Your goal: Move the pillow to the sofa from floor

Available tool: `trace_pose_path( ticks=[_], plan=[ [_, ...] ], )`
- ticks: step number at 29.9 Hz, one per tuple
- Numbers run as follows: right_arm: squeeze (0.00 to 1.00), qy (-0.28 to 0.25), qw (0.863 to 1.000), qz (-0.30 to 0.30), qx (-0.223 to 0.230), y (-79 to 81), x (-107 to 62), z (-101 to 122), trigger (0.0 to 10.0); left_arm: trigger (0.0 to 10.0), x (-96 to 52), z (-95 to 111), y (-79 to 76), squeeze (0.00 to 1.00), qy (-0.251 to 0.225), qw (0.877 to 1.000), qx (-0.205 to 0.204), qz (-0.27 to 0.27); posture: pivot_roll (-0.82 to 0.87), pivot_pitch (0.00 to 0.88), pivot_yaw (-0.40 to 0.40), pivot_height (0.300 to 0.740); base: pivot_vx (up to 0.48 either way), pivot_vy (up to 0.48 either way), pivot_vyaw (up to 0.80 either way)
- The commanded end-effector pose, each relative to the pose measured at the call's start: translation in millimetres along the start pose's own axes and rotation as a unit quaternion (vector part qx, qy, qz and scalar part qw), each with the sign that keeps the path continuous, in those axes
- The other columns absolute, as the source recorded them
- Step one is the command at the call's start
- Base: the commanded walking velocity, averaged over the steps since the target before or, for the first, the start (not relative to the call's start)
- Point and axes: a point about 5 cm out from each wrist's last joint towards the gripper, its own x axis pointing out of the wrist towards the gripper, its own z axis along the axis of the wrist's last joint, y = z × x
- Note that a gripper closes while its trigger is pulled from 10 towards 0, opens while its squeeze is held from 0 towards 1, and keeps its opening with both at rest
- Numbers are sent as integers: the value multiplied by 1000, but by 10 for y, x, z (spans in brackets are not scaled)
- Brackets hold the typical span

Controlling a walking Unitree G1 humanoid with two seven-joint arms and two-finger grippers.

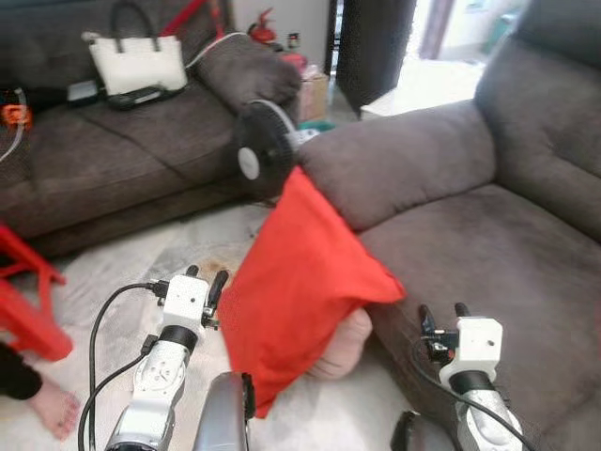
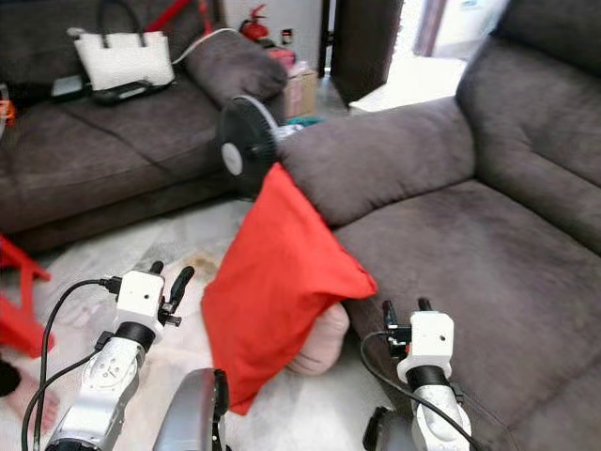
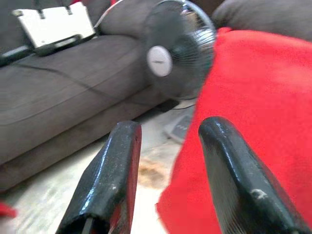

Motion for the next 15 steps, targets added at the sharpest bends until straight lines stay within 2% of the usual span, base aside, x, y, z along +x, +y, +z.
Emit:
trace_pose_path(
  ticks=[1,12,15],
  plan=[
    [0,4,1000,-3,-2,-18,-5,-15,10000,10000,10,1,-8,0,2,1000,-1,-1,55,0,-27,552,0,0,0],
    [0,1,1000,-2,-4,-19,6,-7,10000,10000,20,-1,-5,0,1,1000,-1,-1,57,0,-27,552,0,0,0],
    [0,0,1000,-1,-12,-19,8,-2,10000,10000,21,-1,-6,0,2,1000,-1,-2,57,0,-27,552,0,0,800]
  ],
)
